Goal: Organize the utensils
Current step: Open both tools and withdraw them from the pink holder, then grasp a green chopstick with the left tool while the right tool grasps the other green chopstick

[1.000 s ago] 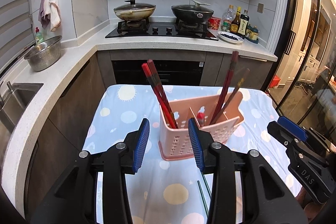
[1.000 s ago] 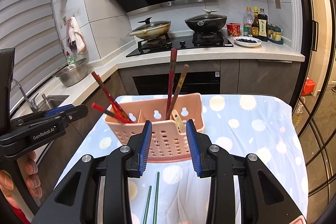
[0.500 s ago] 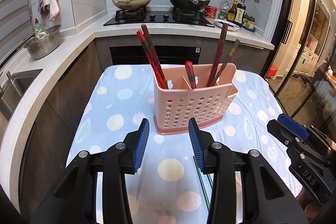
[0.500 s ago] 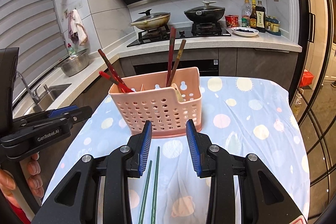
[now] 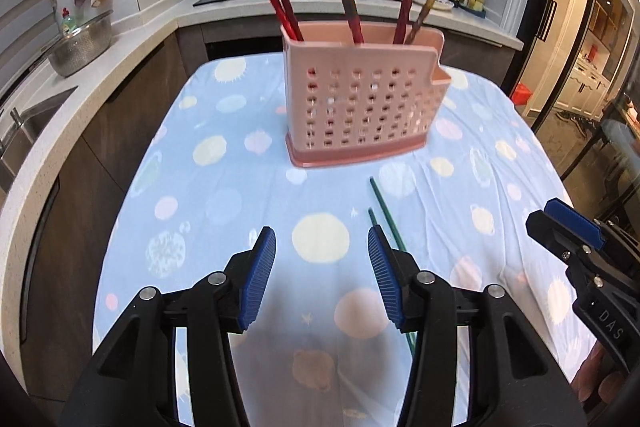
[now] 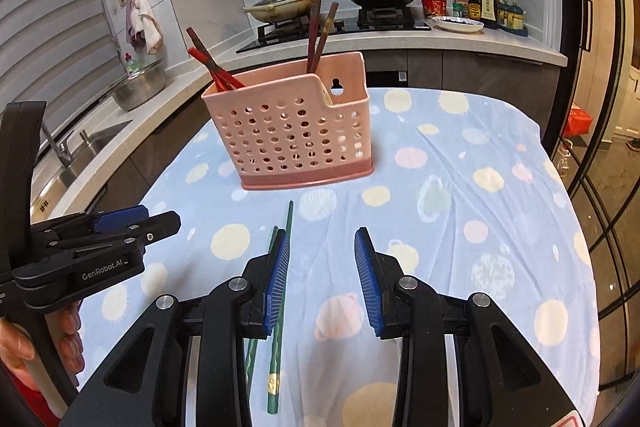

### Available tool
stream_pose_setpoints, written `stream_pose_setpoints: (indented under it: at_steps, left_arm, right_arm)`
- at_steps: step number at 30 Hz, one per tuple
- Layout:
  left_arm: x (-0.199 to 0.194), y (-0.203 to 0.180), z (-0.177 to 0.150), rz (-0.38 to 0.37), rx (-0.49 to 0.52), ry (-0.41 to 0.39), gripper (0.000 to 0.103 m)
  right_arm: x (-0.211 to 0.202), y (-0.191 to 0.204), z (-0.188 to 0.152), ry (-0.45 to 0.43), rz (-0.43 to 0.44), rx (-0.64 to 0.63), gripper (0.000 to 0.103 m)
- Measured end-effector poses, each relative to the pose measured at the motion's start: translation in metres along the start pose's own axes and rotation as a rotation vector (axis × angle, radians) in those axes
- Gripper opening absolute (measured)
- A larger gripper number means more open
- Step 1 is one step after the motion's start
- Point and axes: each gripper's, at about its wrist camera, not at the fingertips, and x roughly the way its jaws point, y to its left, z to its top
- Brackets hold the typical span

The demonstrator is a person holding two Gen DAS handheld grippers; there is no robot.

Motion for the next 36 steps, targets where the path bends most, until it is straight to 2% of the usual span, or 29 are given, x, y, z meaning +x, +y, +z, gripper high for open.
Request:
stream_pose_setpoints:
  at_steps: [18, 23, 28, 32, 36]
  left_arm:
    - [0.025, -0.004, -0.074, 0.006, -0.006, 0.137, 0.049]
    - [0.027, -0.003, -0.089, 0.011, -0.01, 0.162, 0.055]
    - [0.028, -0.003, -0.1, 0.009, -0.012, 0.181, 0.056]
    - [0.025, -0.004, -0.105, 0.015, -0.007, 0.173, 0.061]
    - [0.022, -0.004, -0.111, 0.031, 0.01, 0.168, 0.061]
  right_arm:
    - [0.012, 0.001, -0.079, 0.143, -0.001, 0.026, 0.033]
    - [0.016, 0.006, -0.092, 0.171, 0.006, 0.027, 0.033]
    - [0.017, 0.011, -0.097, 0.18, 0.0, 0.006, 0.033]
    - [0.018, 0.015, -0.1, 0.186, 0.008, -0.004, 0.033]
    - [0.02, 0.022, -0.104, 0.19, 0.013, -0.02, 0.033]
